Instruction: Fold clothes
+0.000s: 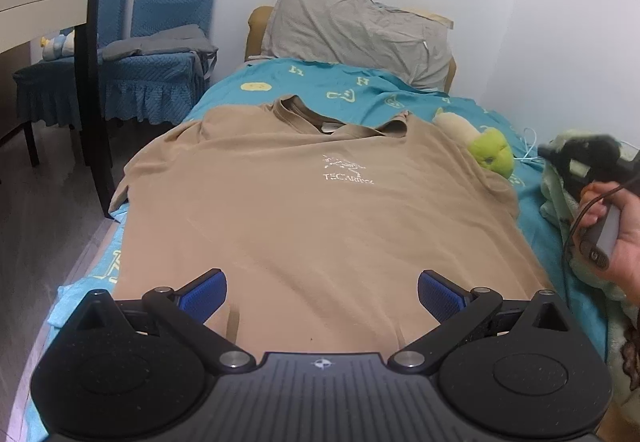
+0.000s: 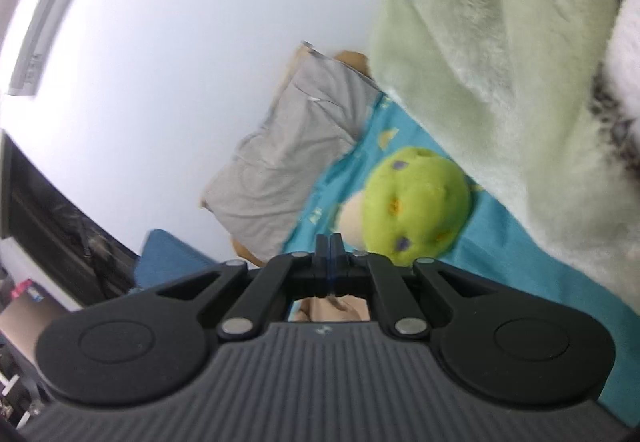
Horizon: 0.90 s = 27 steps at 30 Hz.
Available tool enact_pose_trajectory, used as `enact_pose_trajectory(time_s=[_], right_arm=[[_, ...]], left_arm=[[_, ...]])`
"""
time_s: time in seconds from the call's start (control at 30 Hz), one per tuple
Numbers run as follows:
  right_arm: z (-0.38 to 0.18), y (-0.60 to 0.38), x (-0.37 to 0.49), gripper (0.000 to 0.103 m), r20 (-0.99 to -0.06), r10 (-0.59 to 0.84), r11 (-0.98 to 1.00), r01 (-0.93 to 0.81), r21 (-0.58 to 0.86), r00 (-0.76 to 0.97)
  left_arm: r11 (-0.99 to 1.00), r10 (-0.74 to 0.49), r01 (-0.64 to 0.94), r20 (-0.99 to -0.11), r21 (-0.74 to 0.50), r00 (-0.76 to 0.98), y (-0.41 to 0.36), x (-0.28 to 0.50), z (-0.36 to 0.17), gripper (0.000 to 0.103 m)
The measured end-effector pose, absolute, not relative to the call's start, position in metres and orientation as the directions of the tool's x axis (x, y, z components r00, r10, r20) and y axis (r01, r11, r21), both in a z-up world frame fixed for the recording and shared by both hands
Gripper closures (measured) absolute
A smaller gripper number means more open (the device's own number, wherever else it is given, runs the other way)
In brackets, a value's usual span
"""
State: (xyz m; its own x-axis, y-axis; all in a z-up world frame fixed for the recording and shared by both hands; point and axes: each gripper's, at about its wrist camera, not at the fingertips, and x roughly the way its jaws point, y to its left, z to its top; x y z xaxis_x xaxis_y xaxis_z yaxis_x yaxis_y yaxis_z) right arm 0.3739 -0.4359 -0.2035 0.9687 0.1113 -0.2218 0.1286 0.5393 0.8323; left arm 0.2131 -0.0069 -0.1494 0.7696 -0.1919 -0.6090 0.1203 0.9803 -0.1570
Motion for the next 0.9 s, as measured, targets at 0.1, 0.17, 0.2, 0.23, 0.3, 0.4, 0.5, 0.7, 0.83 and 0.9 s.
enact_pose_trajectory(time_s=[0.1, 0.17, 0.2, 0.23, 0.3, 0.4, 0.5, 0.7, 0.83, 0.9], right_arm=[[-0.213, -0.437, 0.379, 0.096, -0.321, 0.097, 0.576, 0.210, 0.790, 0.942], [-0.217, -0.435, 0.389, 0.095, -0.353, 0.108, 0.614, 0.216, 0.759, 0.930], [-0.216, -0.434, 0.395, 0.094, -0.357, 0.124, 0.633, 0.203, 0.747, 0.926], [-0.215, -0.433, 0.401, 0.093, -0.352, 0.152, 0.643, 0.178, 0.745, 0.924], [-0.216, -0.428, 0.413, 0.057, -0.344, 0.209, 0.649, 0.133, 0.749, 0.915], [-0.224, -0.419, 0.427, 0.028, -0.395, 0.220, 0.678, 0.151, 0.719, 0.892], [-0.237, -0.415, 0.438, 0.032, -0.438, 0.141, 0.702, 0.223, 0.677, 0.888], [-0.247, -0.416, 0.440, 0.093, -0.429, 0.166, 0.676, 0.214, 0.705, 0.888], [-0.222, -0.418, 0.430, 0.098, -0.356, 0.121, 0.693, 0.178, 0.698, 0.927], [-0.208, -0.421, 0.422, 0.098, -0.310, 0.110, 0.687, 0.153, 0.710, 0.945]], left_arm=[[0.978, -0.199, 0.113, -0.611, -0.177, 0.767, 0.000, 0.210, -0.149, 0.000], [0.976, -0.202, 0.107, -0.613, -0.188, 0.764, 0.003, 0.211, -0.149, 0.000], [0.975, -0.204, 0.105, -0.614, -0.194, 0.762, 0.004, 0.212, -0.149, 0.000], [0.974, -0.206, 0.103, -0.616, -0.200, 0.761, 0.004, 0.214, -0.149, 0.000], [0.971, -0.215, 0.099, -0.625, -0.216, 0.750, 0.004, 0.218, -0.152, 0.000], [0.968, -0.229, 0.104, -0.641, -0.227, 0.732, 0.002, 0.224, -0.157, 0.000], [0.972, -0.220, 0.108, -0.651, -0.208, 0.727, -0.002, 0.227, -0.161, 0.000], [0.971, -0.225, 0.116, -0.638, -0.208, 0.736, -0.004, 0.228, -0.160, 0.000], [0.974, -0.214, 0.122, -0.612, -0.188, 0.762, -0.004, 0.225, -0.154, 0.000], [0.975, -0.211, 0.124, -0.602, -0.183, 0.770, -0.003, 0.222, -0.151, 0.000]])
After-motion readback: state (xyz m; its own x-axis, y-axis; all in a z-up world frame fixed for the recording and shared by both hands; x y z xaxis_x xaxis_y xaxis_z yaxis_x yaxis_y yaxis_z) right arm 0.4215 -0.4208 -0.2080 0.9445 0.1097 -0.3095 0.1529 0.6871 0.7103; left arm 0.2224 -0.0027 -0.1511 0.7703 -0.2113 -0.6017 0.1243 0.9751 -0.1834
